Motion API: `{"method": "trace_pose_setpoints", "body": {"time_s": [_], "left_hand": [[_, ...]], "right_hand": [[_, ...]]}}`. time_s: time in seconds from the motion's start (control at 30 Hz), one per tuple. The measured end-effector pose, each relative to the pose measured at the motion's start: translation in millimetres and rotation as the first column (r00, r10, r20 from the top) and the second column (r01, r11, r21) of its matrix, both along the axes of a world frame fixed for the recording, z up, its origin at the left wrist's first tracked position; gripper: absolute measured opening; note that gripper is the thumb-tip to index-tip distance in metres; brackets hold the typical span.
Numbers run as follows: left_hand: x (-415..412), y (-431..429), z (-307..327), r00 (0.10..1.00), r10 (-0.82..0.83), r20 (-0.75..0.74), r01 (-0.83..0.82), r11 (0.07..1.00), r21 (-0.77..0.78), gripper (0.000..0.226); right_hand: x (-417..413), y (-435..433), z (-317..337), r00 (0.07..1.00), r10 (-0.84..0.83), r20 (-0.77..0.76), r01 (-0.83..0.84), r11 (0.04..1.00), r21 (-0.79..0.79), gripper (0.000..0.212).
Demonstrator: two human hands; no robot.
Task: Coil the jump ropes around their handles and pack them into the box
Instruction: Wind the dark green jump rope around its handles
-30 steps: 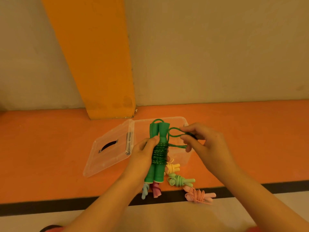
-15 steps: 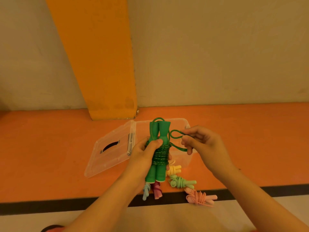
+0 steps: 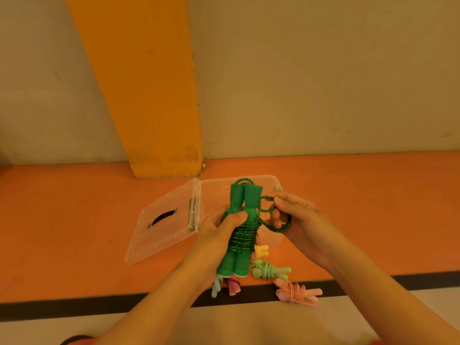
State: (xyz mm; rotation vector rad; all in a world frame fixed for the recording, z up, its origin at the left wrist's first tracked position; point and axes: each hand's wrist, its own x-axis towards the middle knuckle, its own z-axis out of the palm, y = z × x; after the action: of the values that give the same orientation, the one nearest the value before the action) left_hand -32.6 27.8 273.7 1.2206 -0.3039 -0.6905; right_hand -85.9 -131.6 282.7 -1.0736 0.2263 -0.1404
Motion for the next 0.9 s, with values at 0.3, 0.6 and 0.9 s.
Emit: {"method": "trace_pose_setpoints", "body": {"time_s": [0.3, 0.6, 0.9], "left_hand": [[0.6, 2.0, -0.1, 0.997, -0.074, 0.023, 0.074, 0.997, 0.005, 0.033], [-3.9, 0.6, 0.4, 0.998, -0.009, 0.055, 0.007, 1.000, 0.022, 0.010], [-7.1, 1.3, 1.8, 0.999, 0.018, 0.033, -0.019, 0.999, 0.026, 0.011]], "right_hand": [[1.7, 5.9, -10.7, 0.996, 0.084, -0.028, -0.080, 0.988, 0.129, 0.022], [-1.8, 15.6, -11.6, 0.999, -0.021, 0.037, 0.018, 0.996, 0.090, 0.022], [-6.7, 17.1, -8.2, 0.994, -0.039, 0.100, 0.061, 0.973, -0.222, 0.015]]}}
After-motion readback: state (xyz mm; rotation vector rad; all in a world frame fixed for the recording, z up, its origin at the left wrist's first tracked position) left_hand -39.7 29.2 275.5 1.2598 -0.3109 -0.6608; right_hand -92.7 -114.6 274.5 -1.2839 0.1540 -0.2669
